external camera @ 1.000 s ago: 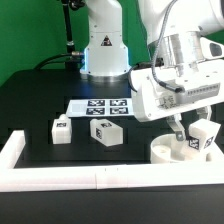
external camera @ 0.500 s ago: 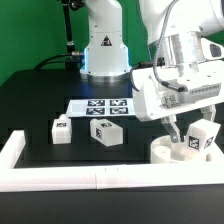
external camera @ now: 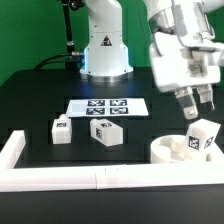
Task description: Assemble stool
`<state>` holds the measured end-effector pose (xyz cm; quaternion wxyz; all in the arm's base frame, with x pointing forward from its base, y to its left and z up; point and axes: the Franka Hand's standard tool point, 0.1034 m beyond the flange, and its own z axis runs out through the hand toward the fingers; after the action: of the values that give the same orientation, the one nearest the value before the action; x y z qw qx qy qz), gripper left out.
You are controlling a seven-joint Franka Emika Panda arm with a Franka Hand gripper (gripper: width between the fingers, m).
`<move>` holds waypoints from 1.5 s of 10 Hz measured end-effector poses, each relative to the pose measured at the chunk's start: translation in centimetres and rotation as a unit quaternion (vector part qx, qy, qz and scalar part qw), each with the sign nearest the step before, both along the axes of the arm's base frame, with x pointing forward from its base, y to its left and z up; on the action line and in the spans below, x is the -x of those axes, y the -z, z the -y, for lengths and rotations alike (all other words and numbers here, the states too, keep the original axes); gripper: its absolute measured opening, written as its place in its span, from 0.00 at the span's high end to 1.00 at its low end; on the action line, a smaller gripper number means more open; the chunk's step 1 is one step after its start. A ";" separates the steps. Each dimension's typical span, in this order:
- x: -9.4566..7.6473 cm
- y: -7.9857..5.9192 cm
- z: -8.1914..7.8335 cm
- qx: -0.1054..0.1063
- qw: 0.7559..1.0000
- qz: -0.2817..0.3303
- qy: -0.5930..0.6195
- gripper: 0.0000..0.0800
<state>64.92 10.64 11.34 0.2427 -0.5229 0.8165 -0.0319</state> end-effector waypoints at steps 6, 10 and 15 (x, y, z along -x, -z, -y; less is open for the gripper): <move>-0.6 -0.5 -1.2 0.109 0.951 0.013 -0.290 0.19; -0.6 -0.2 -1.2 0.226 0.862 0.071 -0.449 0.19; -0.7 -0.1 -1.6 0.304 0.667 0.083 -0.676 0.19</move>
Offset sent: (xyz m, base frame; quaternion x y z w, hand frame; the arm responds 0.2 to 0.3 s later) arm 0.0000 0.0000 0.0000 0.0000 0.0000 -0.1296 0.9916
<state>65.60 12.26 11.40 0.0921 -0.9714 0.1611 -0.1484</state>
